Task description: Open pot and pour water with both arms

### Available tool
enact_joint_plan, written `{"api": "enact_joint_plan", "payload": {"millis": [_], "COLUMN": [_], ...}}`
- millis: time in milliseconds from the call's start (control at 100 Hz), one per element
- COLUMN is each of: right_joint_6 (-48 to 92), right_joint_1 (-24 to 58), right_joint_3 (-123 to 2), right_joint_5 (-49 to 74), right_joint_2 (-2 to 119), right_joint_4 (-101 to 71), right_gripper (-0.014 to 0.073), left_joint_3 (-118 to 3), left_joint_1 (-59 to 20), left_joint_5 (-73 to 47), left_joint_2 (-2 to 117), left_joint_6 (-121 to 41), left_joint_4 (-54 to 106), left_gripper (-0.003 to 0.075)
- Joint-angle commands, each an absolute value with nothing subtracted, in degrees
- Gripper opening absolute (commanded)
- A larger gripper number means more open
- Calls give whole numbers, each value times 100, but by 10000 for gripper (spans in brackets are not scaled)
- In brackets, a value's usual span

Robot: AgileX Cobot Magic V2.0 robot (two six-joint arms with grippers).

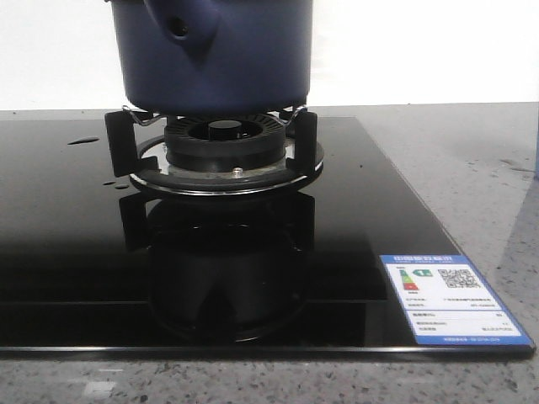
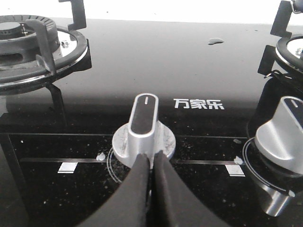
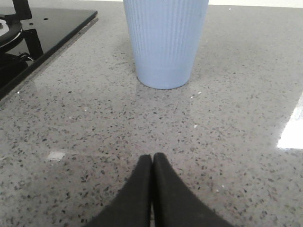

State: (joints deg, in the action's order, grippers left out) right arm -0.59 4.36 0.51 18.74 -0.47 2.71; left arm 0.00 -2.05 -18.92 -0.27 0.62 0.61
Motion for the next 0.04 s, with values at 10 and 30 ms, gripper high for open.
{"api": "enact_joint_plan", "payload": {"millis": [10, 30], "right_joint_6": [0, 0], "right_joint_1": [391, 391], "right_joint_3": [210, 210], "right_joint_5": [1816, 1816], "right_joint_2": [-154, -154], "right_joint_4": [251, 251], "right_gripper": [-74, -74], "left_joint_3": [189, 189], "left_joint_1": [-189, -189], "left_joint_5": [-1633, -1633], "left_joint_2": [-177, -177], "left_joint_6": [96, 96], "left_joint_4": [72, 72], "left_gripper": [-19, -19]}}
